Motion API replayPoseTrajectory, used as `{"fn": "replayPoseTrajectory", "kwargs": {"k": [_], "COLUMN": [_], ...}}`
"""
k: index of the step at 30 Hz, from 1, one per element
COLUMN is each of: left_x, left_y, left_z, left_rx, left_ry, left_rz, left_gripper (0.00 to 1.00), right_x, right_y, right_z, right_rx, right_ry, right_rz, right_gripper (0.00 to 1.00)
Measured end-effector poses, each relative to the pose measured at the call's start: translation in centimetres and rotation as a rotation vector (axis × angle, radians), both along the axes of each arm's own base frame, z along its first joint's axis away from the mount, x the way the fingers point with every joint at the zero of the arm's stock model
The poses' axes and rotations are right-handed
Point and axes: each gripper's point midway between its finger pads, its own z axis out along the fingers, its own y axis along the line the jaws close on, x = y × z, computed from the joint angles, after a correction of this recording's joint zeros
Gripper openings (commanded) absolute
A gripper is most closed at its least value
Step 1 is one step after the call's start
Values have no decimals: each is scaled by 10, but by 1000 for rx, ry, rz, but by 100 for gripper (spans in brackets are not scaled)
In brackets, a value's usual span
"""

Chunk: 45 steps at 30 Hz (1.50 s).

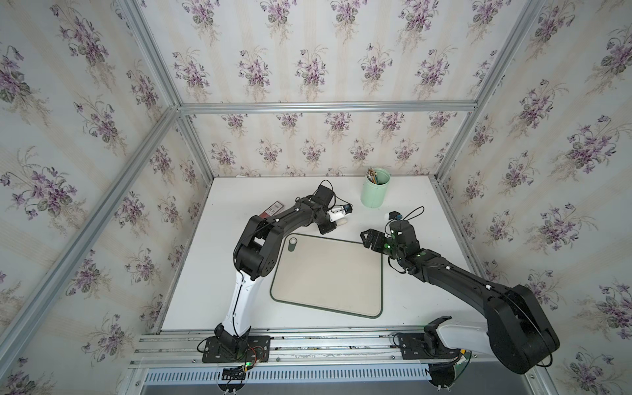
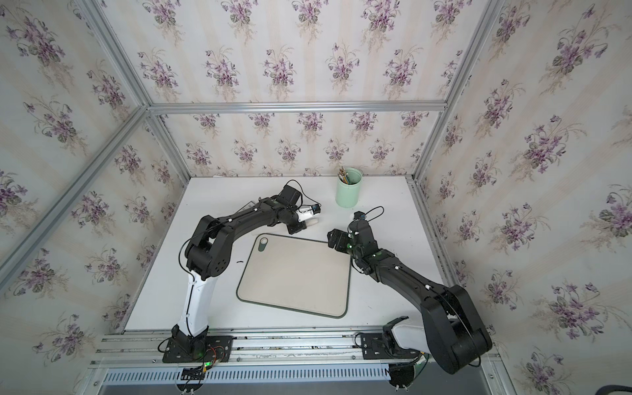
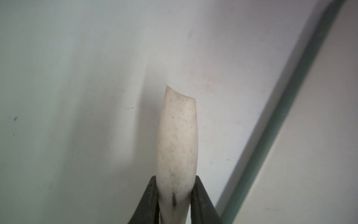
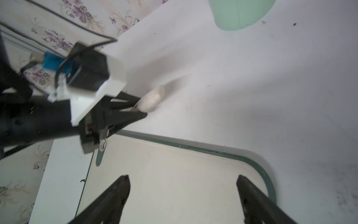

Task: Align the knife with the edge of the cutting board
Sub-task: Pick up the knife at the center of the board, then adjust the work surface at the center of the board.

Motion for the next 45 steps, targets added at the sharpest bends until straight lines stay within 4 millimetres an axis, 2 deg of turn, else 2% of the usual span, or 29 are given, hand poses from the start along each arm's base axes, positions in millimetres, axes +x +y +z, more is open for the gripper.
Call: {"fn": "replayPoseTrajectory", "kwargs": {"k": [4, 7, 10, 14, 17, 23, 25, 30, 32, 38, 45], "left_x": [-44, -69, -100, -144, -192, -268, -287, -303, -309, -308, -295], "left_y": [-18, -27, -32, -34, -39, -33, -34, -27, -20, -12, -21], "left_z": [34, 57, 65, 60, 50, 22, 15, -1, -8, -22, -26], "left_rx": [-67, -98, -88, -56, -29, 40, 56, 83, 99, 137, 124], "left_ry": [-65, -130, -167, -161, -146, -125, -117, -127, -115, -113, -154], "left_rz": [-166, -254, -354, -441, -531, -655, -689, -680, -679, -684, -738], "left_gripper": [0, 0, 0, 0, 0, 0, 1, 1, 1, 0, 0], "right_x": [4, 7, 7, 5, 4, -14, -23, -43, -41, -6, 27], "right_y": [-24, -35, -35, -36, -40, -35, -32, -26, -20, 11, 24], "right_z": [5, 7, 6, 1, -10, -45, -56, -78, -81, -78, -74], "right_rx": [13, 25, 37, 40, 34, 38, 49, 78, 107, 180, 182], "right_ry": [-11, -11, -1, 18, 58, 201, 253, 345, 348, 339, 368], "right_rz": [-67, -99, -98, -96, -106, -62, -37, 0, 10, 84, 78], "right_gripper": [90, 90, 90, 90, 88, 85, 85, 83, 82, 81, 83]}}
